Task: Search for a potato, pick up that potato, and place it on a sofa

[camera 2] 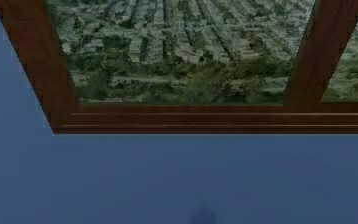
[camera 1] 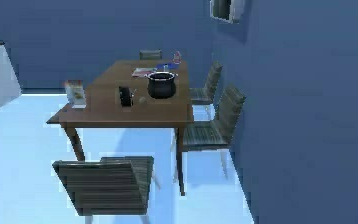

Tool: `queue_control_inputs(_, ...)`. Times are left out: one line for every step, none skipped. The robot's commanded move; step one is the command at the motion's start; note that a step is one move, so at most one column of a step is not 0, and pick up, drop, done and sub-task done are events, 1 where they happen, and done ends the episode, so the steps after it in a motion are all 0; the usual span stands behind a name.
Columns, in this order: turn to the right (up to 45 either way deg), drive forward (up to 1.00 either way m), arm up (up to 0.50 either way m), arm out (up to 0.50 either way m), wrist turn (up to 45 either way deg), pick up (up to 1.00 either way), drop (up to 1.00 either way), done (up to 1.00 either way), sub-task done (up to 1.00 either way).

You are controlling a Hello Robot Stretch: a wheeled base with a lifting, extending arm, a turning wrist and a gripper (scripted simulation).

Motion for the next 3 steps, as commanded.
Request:
queue_control_inputs(15.0, 0.0, 0.0, 0.0, 0.0, 0.0, 0.0, 0.0, 0.0)
queue_control_inputs(0.0, 0.65, 0.0, 0.0, 0.0, 0.0, 0.0, 0.0, 0.0)
queue_control_inputs(-45.0, 0.0, 0.0, 0.0, 0.0, 0.0, 0.0, 0.0, 0.0)
